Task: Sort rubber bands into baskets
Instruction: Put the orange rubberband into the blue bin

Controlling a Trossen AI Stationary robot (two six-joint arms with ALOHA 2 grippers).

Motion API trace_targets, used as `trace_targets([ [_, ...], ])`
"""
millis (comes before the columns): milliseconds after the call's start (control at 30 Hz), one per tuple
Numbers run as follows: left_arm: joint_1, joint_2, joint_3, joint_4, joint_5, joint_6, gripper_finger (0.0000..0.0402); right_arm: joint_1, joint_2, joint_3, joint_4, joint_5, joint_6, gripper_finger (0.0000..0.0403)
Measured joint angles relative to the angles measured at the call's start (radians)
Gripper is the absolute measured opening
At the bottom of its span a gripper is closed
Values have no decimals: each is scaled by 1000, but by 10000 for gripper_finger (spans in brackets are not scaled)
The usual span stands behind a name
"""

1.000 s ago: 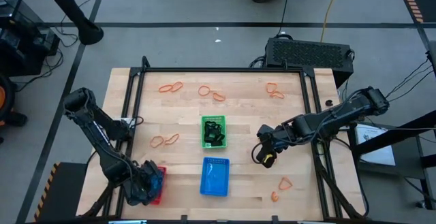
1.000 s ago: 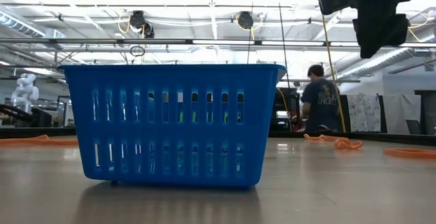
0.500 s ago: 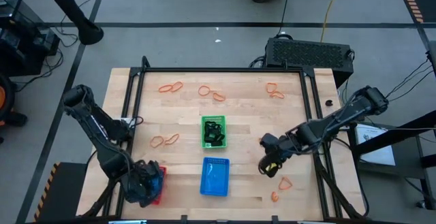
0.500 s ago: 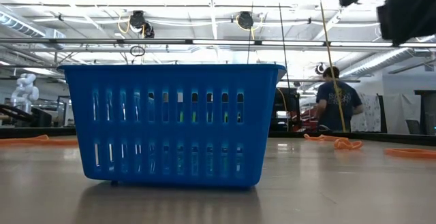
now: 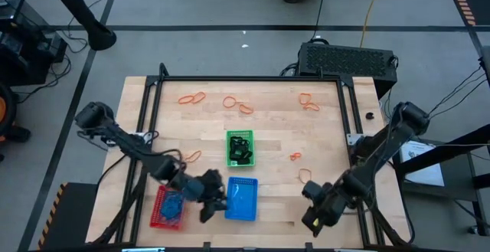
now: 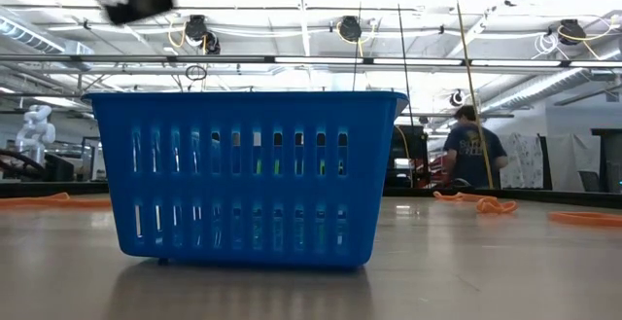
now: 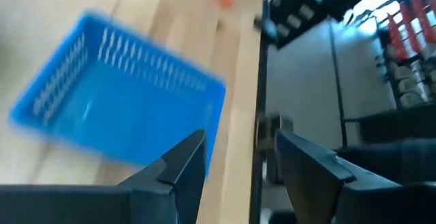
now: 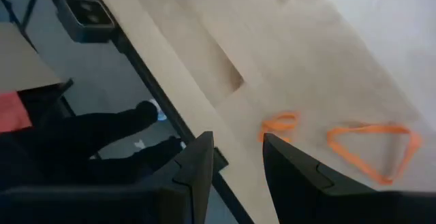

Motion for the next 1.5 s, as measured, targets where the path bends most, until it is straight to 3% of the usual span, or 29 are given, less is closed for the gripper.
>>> trace_targets([
  [233, 117, 107, 15, 314, 74, 107, 180, 56, 124, 0, 37, 1, 146, 121],
  [600, 141, 218, 223, 290, 101, 278, 180, 73, 284, 0, 85, -3, 285, 121],
  [800, 141, 229, 235, 255, 105, 285, 180, 73, 343, 0, 163, -3, 295, 121],
  [933, 141, 229, 235, 221, 105, 284, 180, 69, 355, 1, 168, 0, 291, 104],
  [1067, 141, 229, 235, 223, 105, 283, 180, 62, 350, 1, 154, 29, 257, 39],
  [1133, 141, 229, 235, 222, 105, 285, 180, 54, 342, 0, 158, 96, 235, 11],
  [1400, 140, 258, 235, 233, 106, 303, 180, 22, 245, 0, 169, 157, 167, 2],
  [1500, 140, 298, 235, 282, 154, 269, 180, 19, 183, 0, 194, 220, 122, 1],
])
